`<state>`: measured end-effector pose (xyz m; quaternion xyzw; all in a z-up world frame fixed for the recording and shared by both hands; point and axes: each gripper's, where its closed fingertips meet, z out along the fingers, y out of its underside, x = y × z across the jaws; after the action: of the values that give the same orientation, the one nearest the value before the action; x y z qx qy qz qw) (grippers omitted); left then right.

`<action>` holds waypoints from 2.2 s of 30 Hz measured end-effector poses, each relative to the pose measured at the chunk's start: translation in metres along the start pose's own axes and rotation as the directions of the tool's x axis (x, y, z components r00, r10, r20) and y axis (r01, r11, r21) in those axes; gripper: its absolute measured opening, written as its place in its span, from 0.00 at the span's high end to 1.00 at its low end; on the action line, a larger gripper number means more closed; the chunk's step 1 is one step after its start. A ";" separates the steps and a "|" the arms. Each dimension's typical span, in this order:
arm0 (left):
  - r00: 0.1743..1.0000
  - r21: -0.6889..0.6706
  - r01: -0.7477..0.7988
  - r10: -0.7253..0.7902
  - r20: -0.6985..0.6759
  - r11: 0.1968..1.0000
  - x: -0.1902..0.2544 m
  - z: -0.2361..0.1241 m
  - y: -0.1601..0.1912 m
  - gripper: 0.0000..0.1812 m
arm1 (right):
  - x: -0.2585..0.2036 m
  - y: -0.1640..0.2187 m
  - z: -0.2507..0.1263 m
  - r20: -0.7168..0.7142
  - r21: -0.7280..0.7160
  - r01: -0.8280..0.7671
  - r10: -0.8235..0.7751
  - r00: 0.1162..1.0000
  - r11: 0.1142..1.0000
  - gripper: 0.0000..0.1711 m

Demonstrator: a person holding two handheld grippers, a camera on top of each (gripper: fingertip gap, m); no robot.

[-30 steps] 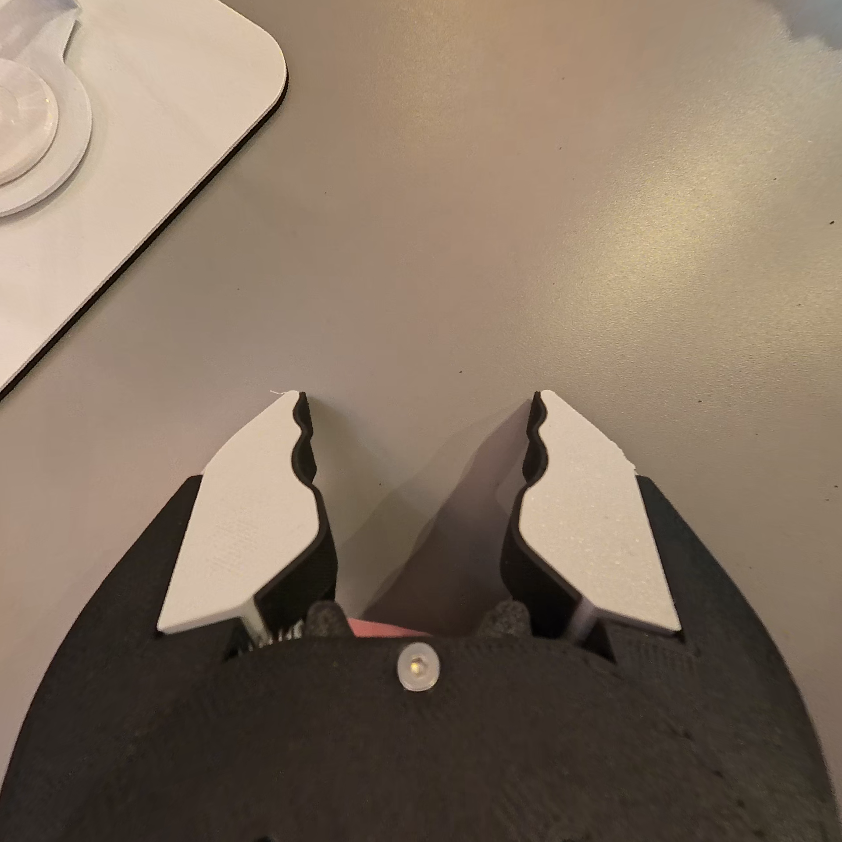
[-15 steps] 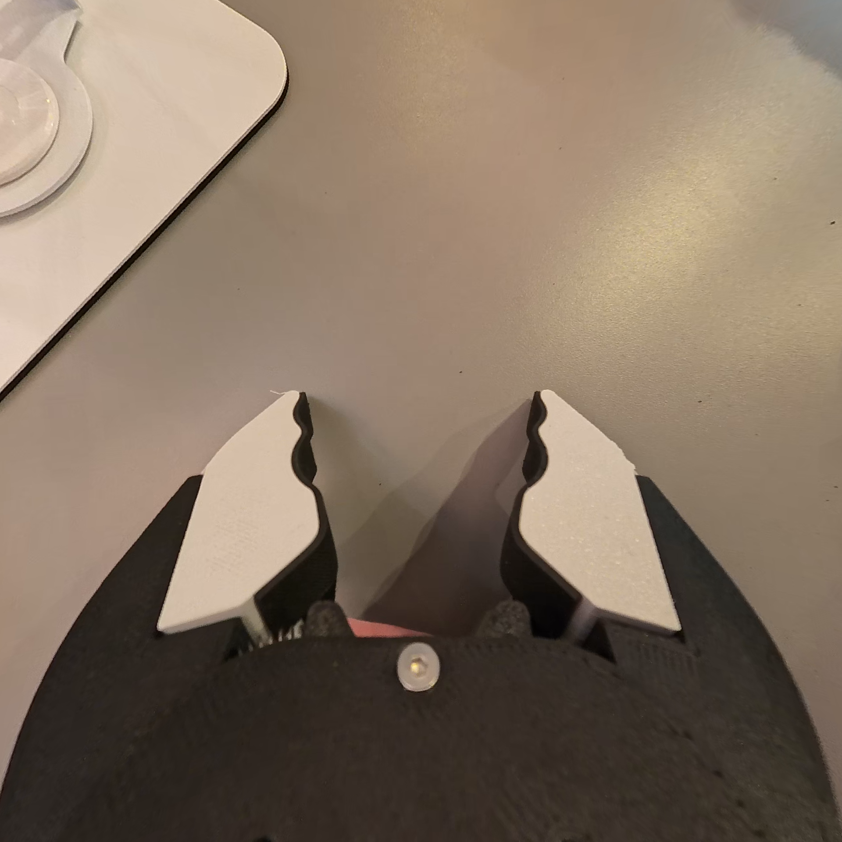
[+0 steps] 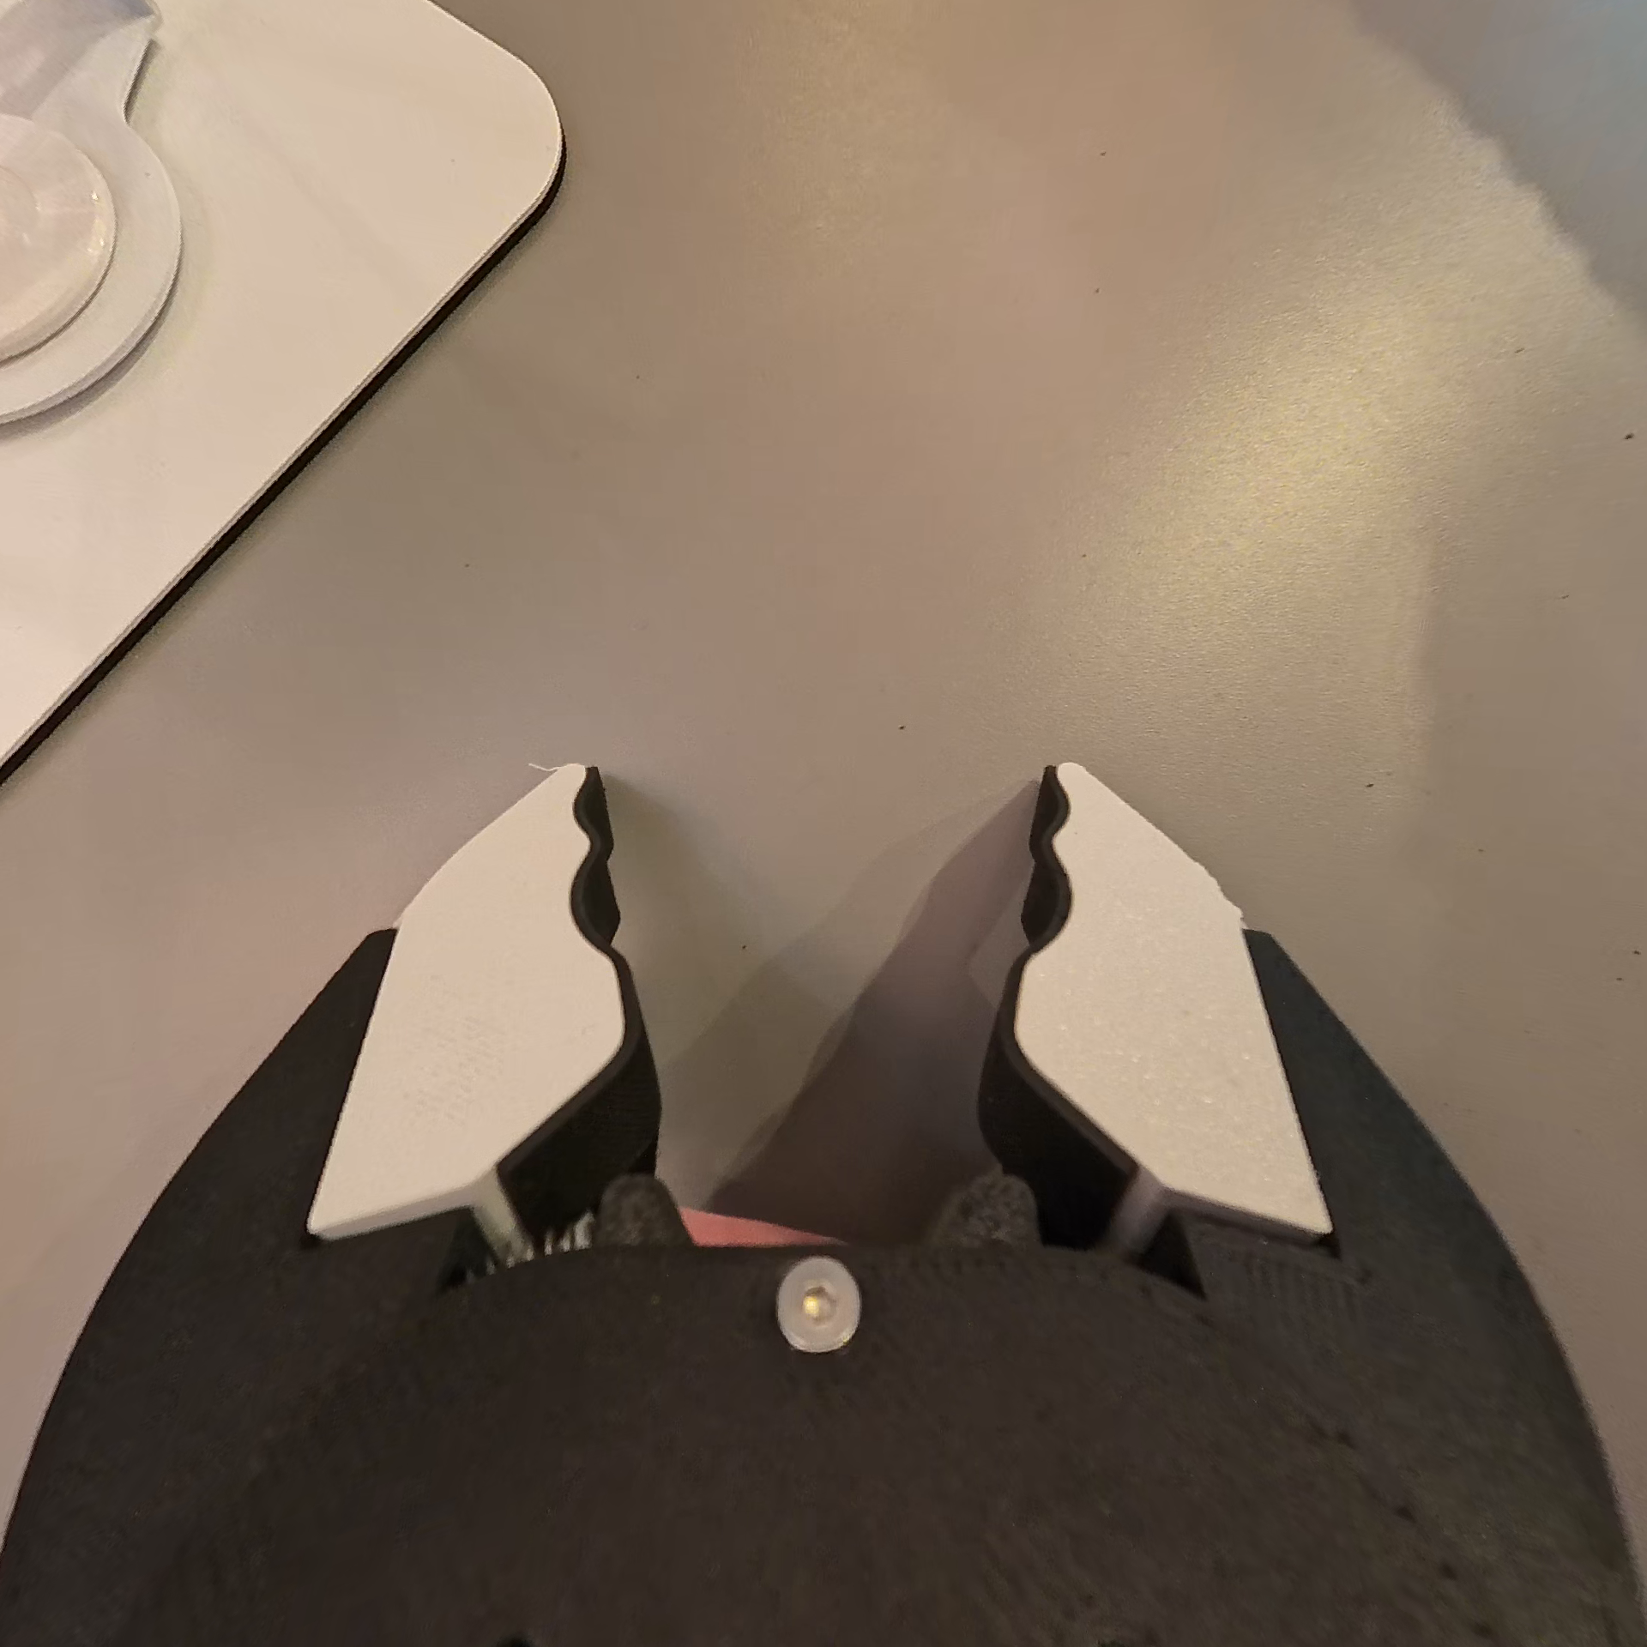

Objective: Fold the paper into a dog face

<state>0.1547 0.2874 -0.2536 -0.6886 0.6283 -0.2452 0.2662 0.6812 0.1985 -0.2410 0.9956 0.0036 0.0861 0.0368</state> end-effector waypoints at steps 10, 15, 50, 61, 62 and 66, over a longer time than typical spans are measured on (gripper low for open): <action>1.000 0.000 0.000 0.000 0.001 1.000 0.000 0.000 0.000 0.51 | -0.024 0.011 -0.023 0.147 0.015 -0.021 0.018 0.989 1.000 0.94; 1.000 0.000 0.000 0.000 0.001 1.000 0.000 0.000 0.000 0.51 | -0.014 0.006 -0.048 0.113 0.154 -0.065 0.047 0.992 0.986 0.77; 1.000 0.000 0.003 -0.003 0.002 1.000 -0.001 0.000 0.000 0.51 | -0.069 0.064 -0.085 0.297 0.362 -0.193 0.083 0.951 0.912 0.84; 1.000 0.000 0.003 -0.003 0.002 1.000 -0.001 0.000 0.000 0.51 | -0.069 0.069 -0.003 0.251 0.099 -0.220 0.189 0.949 0.971 0.91; 1.000 0.000 0.003 -0.003 0.002 1.000 -0.001 0.000 0.000 0.51 | -0.071 0.068 -0.003 0.265 0.096 -0.218 0.186 0.946 0.971 0.92; 1.000 0.000 0.003 -0.003 0.002 1.000 -0.001 0.000 0.000 0.51 | -0.070 0.067 -0.016 0.294 0.117 -0.223 0.181 0.938 0.968 0.87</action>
<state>0.1548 0.2882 -0.2534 -0.6897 0.6271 -0.2449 0.2667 0.6099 0.1318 -0.2319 0.9927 -0.0976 -0.0534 -0.0465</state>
